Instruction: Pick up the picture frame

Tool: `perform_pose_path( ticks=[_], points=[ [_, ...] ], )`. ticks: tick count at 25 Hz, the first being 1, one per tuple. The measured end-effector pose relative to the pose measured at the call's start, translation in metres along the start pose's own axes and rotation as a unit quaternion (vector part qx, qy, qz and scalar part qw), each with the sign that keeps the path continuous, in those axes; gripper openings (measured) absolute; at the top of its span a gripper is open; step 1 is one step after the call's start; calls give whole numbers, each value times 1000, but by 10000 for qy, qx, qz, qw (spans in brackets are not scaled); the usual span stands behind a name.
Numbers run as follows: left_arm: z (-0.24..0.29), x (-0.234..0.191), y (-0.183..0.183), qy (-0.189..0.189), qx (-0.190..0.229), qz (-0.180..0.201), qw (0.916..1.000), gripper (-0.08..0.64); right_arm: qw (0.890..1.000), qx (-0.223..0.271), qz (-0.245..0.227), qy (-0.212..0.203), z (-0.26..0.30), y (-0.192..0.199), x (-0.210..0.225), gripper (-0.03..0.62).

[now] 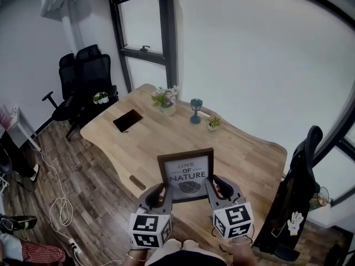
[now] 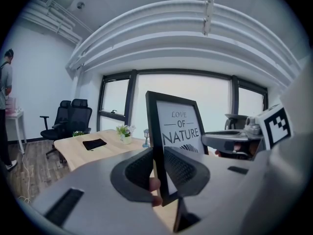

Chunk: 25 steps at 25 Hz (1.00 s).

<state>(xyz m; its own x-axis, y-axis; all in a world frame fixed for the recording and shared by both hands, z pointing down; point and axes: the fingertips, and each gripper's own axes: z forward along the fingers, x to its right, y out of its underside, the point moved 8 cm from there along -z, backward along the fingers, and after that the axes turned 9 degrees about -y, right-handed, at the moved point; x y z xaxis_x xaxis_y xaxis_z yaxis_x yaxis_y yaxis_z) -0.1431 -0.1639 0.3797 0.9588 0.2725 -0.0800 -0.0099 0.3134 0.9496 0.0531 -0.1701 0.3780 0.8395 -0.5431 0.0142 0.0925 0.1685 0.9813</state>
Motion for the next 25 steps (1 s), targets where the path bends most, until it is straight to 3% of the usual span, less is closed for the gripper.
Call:
perform_pose_path(
  ticks=[25],
  points=[
    [1,-24,-24,338,255,-137,9990,63,9995,246,-74,196,10,-22,-13,69]
  ],
)
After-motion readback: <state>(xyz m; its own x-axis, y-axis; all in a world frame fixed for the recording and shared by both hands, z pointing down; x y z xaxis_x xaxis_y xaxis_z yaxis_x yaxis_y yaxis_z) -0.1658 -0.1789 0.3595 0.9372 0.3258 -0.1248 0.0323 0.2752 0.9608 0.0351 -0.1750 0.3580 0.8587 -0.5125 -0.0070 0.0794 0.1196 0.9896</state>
